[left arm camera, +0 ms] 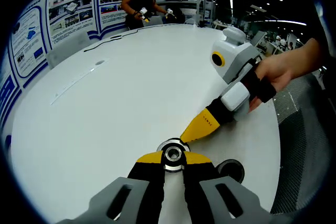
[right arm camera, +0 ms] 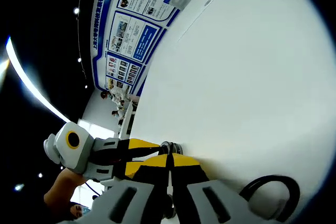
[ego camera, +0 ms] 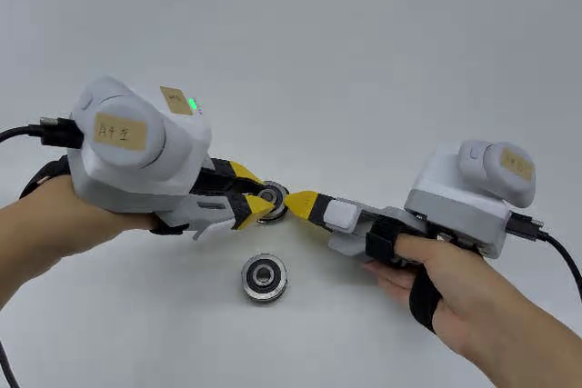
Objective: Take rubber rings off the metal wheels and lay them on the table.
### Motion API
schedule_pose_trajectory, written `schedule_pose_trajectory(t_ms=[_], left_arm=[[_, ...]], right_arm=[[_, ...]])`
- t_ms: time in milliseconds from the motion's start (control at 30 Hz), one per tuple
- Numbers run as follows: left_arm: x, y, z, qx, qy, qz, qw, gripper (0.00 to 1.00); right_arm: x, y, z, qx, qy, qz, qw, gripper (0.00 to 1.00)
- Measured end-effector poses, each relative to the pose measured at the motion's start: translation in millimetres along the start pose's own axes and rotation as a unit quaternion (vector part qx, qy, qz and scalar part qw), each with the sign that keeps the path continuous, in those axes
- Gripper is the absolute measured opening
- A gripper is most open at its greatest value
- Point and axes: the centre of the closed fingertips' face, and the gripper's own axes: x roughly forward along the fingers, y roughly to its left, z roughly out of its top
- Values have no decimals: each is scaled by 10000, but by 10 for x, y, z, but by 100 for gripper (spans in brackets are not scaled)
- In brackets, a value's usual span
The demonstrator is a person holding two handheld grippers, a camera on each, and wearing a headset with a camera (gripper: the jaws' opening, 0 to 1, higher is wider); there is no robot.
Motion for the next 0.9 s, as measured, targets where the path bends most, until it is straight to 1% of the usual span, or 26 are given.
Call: schedule_pose_trajectory(t_ms=[133,233,533,600,633,700,900], left_arm=[[0,1,0,17,13,12,10000,12],[-1,2,-1,8,3,12,10000,12],[-2,3,-1,10,12,4,10000,12],[-2,3,-2,18,21,-1,10000,12],[-2,3,-2,25,26,-2,10000,12],[-2,2,-2,26,25,1,10000,12],[-1,7,-2,26,19,8,10000,12]], right_arm=[[-1,14,-1,-167,-19,-117,9998,2],[-8,33,-1,-156,-10,-139,9998,1],[11,67,-6,-476,63,-190,9987,1],[18,82,-8,-595,77,-204,9980,1],[23,94,-11,-718,89,-206,9972,1],[27,106,-16,-751,101,-208,9969,0],[31,113,-14,-1005,145,-251,9945,0]])
